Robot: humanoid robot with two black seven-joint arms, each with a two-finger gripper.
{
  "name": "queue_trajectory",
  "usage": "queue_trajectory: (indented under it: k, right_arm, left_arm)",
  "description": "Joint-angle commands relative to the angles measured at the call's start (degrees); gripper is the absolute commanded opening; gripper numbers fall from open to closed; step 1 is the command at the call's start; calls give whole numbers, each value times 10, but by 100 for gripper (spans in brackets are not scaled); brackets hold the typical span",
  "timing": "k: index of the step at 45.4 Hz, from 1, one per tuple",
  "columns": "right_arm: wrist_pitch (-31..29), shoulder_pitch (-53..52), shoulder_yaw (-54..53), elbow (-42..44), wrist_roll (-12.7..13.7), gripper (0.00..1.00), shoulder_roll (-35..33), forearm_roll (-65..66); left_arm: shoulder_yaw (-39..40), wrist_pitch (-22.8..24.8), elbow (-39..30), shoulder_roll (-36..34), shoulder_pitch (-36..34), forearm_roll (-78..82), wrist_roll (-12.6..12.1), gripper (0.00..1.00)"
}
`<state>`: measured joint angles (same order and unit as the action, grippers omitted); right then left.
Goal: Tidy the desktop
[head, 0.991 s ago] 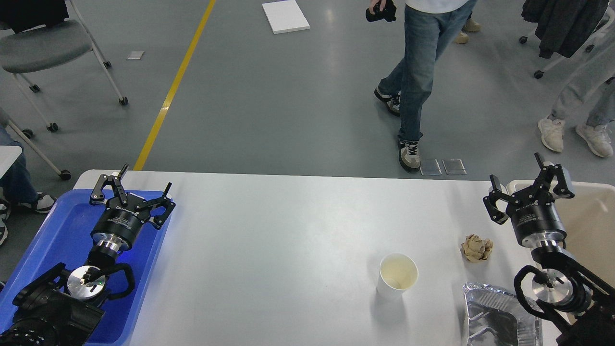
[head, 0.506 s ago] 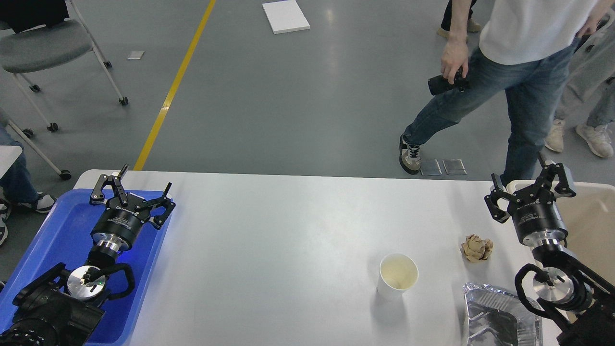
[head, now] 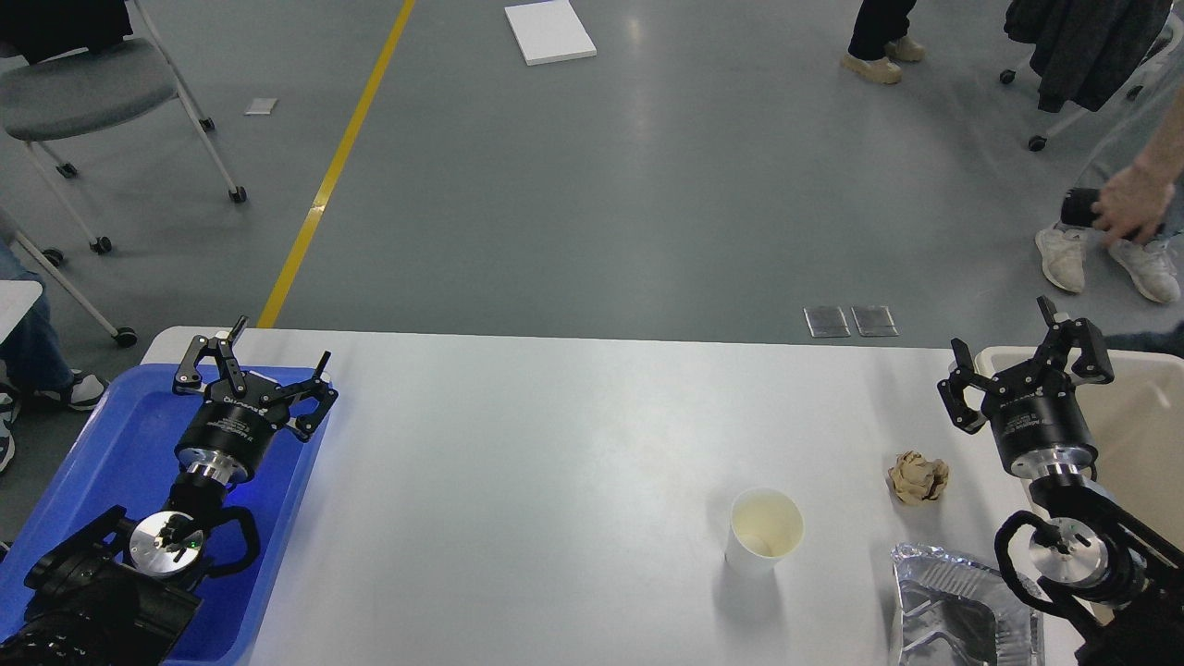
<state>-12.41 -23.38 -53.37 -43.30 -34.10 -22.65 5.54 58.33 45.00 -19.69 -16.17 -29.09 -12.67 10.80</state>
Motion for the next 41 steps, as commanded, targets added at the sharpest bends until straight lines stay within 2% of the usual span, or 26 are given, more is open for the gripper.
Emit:
queue_trajectory:
  k: [1, 11, 18, 27, 35, 41]
  right_arm:
    - [1, -1, 4, -10, 0, 100, -1, 0]
    - [13, -5, 21, -36, 2, 100, -25, 2]
    - [58, -18, 78, -93, 9, 100, -63, 14]
    - [105, -82, 237, -146, 10, 100, -108, 52]
    - [109, -138, 347, -196, 10, 100, -154, 62]
    - [110, -237, 480, -230, 6, 100, -205, 61]
  left_arm:
    - [0, 0, 0, 0, 0, 0, 0, 100]
    - [0, 0, 0, 0, 0, 0, 0, 100]
    - [0, 0, 0, 0, -1, 0, 0, 100]
    - [0, 0, 0, 0, -1, 0, 0, 100]
    - [0, 0, 0, 0, -1, 0, 0, 100]
    - [-1, 0, 0, 0, -1, 0, 0, 100]
